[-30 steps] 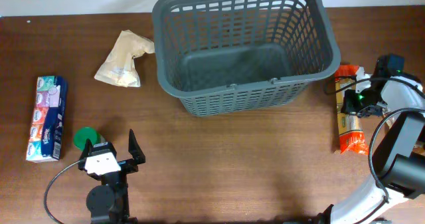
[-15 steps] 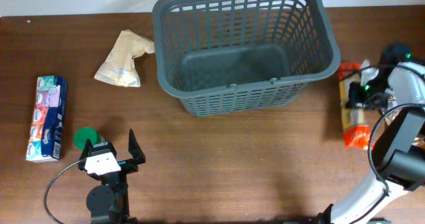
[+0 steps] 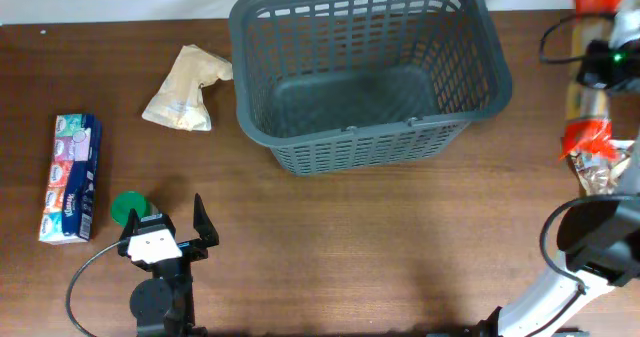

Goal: Pack container
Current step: 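Lift the spaghetti package with the right gripper and lower it into the basket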

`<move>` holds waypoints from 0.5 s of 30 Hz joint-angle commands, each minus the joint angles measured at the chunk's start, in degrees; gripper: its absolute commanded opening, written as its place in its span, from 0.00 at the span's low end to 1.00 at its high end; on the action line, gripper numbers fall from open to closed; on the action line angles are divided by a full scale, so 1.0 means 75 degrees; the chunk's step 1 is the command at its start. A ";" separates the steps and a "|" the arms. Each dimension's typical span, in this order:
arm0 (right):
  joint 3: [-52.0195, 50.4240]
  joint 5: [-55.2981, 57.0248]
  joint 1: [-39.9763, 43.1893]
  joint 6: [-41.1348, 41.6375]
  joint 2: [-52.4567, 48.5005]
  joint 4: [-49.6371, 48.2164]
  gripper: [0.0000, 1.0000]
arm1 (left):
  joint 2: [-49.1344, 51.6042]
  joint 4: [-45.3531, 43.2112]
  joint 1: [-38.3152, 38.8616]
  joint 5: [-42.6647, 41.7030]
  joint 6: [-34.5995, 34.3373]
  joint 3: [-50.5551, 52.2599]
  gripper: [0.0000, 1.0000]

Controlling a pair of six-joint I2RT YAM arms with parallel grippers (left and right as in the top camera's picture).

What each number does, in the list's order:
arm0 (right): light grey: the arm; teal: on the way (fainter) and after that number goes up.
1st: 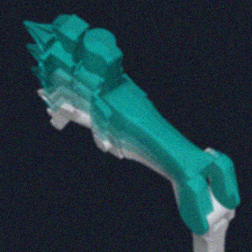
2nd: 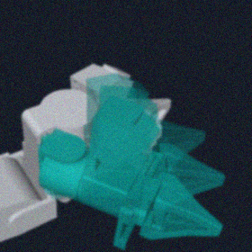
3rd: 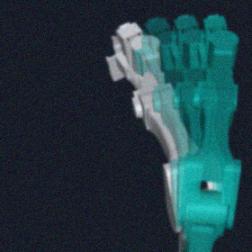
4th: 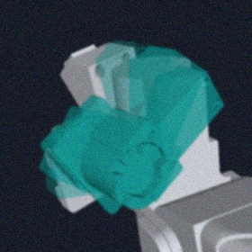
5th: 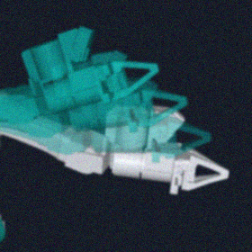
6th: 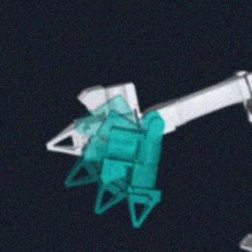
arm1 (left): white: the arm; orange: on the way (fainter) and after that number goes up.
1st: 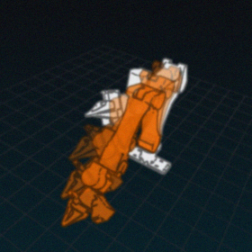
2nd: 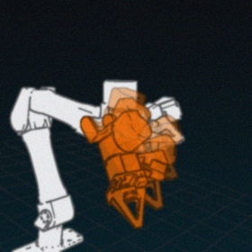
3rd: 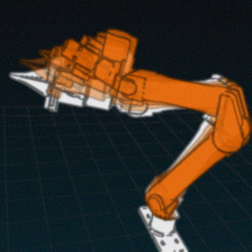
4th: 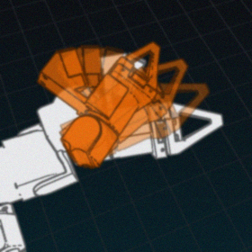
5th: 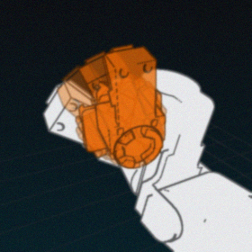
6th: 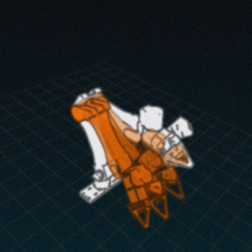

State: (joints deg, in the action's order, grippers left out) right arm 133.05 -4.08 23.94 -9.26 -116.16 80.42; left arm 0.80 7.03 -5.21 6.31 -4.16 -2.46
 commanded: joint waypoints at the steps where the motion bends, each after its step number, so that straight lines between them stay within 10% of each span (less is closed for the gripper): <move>1: 0.1457 -0.0047 -0.0175 -0.0166 0.0271 0.0187 0.04 | -0.0061 -0.0026 -0.0032 0.0082 -0.0076 0.0079 0.99; 15: 0.4406 -0.0079 -0.3631 -0.2104 0.0341 0.0323 0.04 | -0.0061 -0.0023 -0.0032 0.0082 -0.0076 0.0079 0.99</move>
State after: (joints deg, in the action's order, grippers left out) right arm 163.24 -3.49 4.56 -16.86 -116.20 85.17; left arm 0.78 7.03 -5.21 6.31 -4.16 -2.46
